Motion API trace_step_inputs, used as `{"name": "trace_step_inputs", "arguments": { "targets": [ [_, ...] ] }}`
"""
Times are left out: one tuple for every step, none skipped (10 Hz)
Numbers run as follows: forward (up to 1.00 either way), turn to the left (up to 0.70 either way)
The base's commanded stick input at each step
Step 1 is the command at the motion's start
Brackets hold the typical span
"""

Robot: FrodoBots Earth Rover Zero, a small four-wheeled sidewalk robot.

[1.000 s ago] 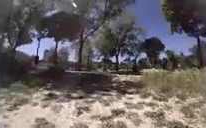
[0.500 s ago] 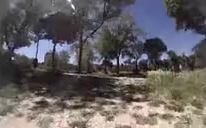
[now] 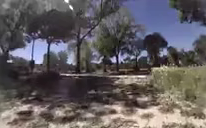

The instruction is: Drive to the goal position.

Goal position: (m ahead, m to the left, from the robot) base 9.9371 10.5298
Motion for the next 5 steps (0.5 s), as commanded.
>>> {"name": "trace_step_inputs", "arguments": {
  "targets": [
    [0.85, 0.0],
    [0.85, 0.0],
    [0.85, 0.0],
    [0.85, 0.0],
    [0.85, 0.0]
  ]
}}
